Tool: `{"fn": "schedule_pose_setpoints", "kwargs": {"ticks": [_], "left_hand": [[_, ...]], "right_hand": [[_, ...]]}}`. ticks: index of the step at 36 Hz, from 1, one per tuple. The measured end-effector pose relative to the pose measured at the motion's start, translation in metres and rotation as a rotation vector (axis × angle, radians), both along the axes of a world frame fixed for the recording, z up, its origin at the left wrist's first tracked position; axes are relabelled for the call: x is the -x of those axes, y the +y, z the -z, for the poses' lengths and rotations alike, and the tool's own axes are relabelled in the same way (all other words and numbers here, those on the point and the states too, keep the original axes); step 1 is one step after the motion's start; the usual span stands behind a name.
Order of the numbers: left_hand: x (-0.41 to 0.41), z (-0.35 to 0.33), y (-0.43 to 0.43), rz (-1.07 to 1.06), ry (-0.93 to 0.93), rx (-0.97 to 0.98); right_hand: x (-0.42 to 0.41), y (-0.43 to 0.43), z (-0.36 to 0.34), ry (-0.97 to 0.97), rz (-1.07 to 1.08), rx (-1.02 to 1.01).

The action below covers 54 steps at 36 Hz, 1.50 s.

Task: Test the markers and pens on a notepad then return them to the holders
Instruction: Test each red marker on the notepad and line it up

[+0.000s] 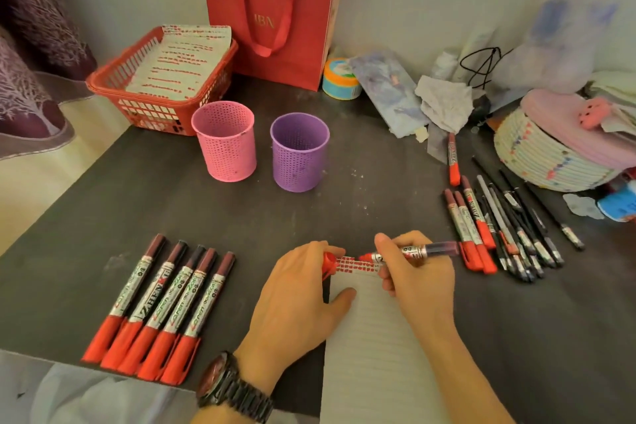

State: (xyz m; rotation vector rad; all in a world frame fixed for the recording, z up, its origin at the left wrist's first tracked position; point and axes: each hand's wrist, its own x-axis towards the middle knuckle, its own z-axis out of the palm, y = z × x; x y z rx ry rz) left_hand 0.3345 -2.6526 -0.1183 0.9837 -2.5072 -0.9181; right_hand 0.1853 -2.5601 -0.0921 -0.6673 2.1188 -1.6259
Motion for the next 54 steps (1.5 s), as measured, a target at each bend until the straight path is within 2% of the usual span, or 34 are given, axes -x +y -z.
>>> {"fn": "schedule_pose_setpoints", "kwargs": {"ticks": [8,54], "left_hand": [[0.0018,0.0006,-0.0005,-0.015,0.005,-0.015],[0.0045,0.0059,-0.0021,-0.048,0.027,-0.016]], "right_hand": [[-0.0001,0.0013,0.0099,0.115,0.046,-0.031],[-0.0029,-0.003,0.009,0.154,0.045,-0.055]]}}
